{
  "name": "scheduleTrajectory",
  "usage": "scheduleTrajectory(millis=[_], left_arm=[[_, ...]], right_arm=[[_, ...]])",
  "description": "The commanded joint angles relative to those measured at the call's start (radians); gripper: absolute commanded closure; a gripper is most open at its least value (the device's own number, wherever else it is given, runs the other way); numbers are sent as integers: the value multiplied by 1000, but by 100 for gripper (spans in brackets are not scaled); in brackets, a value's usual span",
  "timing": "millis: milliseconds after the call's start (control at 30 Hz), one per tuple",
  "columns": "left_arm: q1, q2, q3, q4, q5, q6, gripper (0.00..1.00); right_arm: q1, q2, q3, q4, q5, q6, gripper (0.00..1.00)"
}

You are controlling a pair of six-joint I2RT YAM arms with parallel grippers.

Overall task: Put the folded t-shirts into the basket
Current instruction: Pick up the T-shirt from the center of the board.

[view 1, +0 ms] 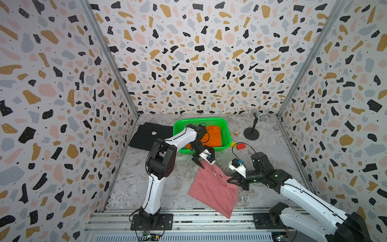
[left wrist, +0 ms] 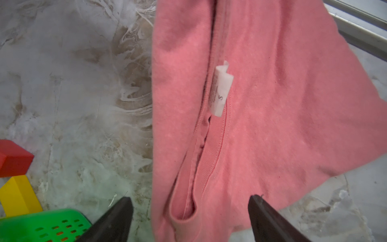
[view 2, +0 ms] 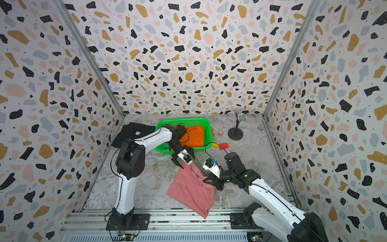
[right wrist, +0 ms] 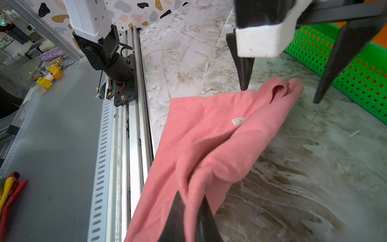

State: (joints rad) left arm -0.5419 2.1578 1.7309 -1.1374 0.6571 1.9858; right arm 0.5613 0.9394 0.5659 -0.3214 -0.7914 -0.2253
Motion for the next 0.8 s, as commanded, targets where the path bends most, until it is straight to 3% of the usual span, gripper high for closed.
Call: scheduleTrajectory(millis=[0,133,300,600,667,733,767], left_arm=[[-6,24,14,-52,7,29,23],[-6,25,2,-49,-7,33,37],[-5,30,-2,-50,-17,36,44],[-6,3,-11,-102,-28,49,68],[-6,-7,-16,-113,-36,50,79],[-7,-18,-18,-128,-45,46,100],[-7,-25,-21,-130,-49,37,100]], right_arm=[[5,-34,23,21,-30,-7,100],[5,-43,26,17,-32,14,100],[5,-53,31,-10,-28,27,100],[5,-75,42,-54,24,48,100],[5,-80,43,-52,32,56,100],[5,-86,42,-50,41,67,100],[5,-91,42,-48,46,70,100]])
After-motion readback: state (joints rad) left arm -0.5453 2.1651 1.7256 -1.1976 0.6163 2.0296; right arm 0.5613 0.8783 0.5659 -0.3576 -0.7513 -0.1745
